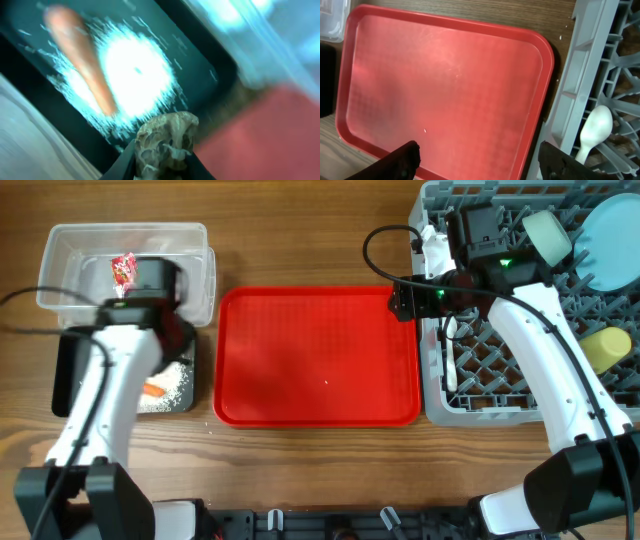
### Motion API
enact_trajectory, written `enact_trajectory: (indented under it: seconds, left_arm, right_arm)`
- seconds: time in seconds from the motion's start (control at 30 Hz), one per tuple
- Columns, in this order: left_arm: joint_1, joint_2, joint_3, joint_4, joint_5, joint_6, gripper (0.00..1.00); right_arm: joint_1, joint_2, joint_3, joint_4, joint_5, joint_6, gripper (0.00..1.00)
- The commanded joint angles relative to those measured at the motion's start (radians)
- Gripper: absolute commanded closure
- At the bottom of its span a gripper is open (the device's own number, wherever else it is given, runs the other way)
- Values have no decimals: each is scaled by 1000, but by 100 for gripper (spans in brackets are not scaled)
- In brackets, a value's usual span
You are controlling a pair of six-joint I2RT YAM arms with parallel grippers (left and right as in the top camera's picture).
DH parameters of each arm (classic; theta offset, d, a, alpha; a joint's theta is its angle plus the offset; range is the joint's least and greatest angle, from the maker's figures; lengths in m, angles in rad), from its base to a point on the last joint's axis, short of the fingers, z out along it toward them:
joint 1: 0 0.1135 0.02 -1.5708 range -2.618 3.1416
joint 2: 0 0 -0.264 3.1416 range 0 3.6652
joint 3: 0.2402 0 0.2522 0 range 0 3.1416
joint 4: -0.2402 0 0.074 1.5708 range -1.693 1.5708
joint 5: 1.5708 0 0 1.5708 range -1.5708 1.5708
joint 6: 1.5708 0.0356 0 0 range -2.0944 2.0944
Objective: Sort waste into correct bins and load items into the dishwasher rack
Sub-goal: 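Carry the brown scrap left and drop it onto the black tray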
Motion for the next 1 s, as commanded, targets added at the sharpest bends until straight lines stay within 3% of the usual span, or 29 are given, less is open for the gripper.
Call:
enact_trajectory:
  seconds: [0.0, 0.13, 0.3, 0.57, 0.63, 0.87, 0.97]
  left_arm:
    - [172, 18, 12, 44, -42, 5, 82]
    - [291, 50, 12, 89, -42, 5, 78]
    - [401, 121, 12, 151, -42, 5, 78]
    - [460, 236, 12, 196, -42, 5, 76]
    - [459, 251, 12, 202, -42, 5, 69]
    - [459, 255, 12, 200, -36, 10, 60]
    - [459, 238, 18, 200, 3, 56, 50]
  right_arm:
    - [-2, -14, -2, -1, 9, 10, 22]
    - [-2, -14, -2, -1, 9, 10, 22]
    - [-2, -14, -2, -2, 9, 10, 21]
    - [-2, -14, -2, -3, 9, 10, 22]
    - [-2, -14, -2, -4, 9, 11, 22]
    - [-2, -14, -2, -10, 9, 10, 22]
    - [-2, -14, -2, -10, 11, 10, 22]
